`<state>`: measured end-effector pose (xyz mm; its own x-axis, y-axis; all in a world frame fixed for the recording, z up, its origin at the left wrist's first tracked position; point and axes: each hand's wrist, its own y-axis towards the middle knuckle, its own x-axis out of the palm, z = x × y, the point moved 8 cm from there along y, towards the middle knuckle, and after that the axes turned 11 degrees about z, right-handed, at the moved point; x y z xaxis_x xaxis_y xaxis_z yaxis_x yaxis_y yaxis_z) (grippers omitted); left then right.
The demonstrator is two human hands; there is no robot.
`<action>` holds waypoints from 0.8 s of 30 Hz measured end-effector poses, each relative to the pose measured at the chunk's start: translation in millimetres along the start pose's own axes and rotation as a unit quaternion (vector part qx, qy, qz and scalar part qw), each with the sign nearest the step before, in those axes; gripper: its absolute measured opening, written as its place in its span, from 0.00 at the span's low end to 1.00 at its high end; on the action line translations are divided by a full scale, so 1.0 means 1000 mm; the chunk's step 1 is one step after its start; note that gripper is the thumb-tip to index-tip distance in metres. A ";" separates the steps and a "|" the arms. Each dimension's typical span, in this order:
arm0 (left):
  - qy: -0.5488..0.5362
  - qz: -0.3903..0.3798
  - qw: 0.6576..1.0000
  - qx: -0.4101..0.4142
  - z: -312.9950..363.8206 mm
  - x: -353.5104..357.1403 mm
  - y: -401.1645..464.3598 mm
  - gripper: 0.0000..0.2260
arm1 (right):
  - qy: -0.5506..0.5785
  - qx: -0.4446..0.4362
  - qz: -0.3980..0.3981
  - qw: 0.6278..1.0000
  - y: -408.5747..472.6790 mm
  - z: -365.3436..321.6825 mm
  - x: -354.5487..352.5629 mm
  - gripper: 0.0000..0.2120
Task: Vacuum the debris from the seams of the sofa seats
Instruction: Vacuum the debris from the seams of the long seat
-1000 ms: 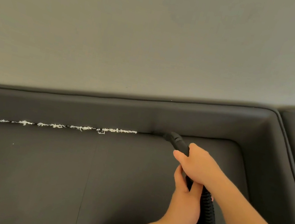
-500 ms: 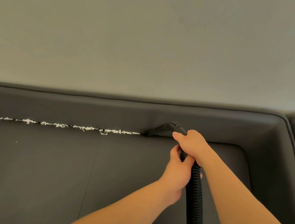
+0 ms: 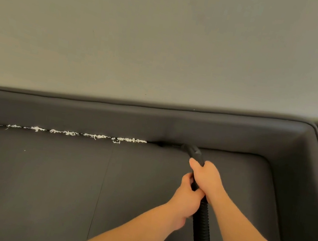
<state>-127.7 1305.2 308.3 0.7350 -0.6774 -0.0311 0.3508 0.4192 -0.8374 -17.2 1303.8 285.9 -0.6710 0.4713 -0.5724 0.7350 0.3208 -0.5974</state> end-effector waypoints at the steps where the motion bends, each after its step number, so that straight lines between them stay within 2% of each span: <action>1: 0.014 -0.009 1.000 -0.014 -0.014 0.002 -0.006 0.25 | -0.015 -0.003 -0.005 1.000 -0.009 0.015 0.003 0.16; 5: 0.016 -0.029 0.999 -0.035 -0.048 -0.001 -0.033 0.25 | -0.113 -0.047 -0.040 0.992 -0.041 0.038 0.019 0.17; 8: -0.030 -0.033 0.999 -0.003 -0.037 -0.016 -0.043 0.25 | -0.202 -0.125 -0.032 0.971 -0.056 0.003 0.015 0.18; 10: -0.057 -0.038 0.997 0.024 -0.023 -0.027 -0.053 0.25 | -0.221 -0.159 -0.029 0.962 -0.064 -0.024 0.006 0.18; 17: -0.119 -0.042 0.990 0.060 0.002 -0.040 -0.059 0.29 | -0.207 -0.181 -0.046 0.960 -0.060 -0.059 0.006 0.18; 24: -0.151 0.008 0.988 0.038 0.011 -0.041 -0.018 0.24 | -0.135 -0.125 -0.051 0.982 -0.024 -0.067 0.022 0.18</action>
<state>-157.7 1332.0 331.1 0.8767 -0.4632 0.1297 0.3716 0.4809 -0.7941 -43.0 1362.2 325.1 -0.7187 0.2014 -0.6655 0.6413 0.5620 -0.5224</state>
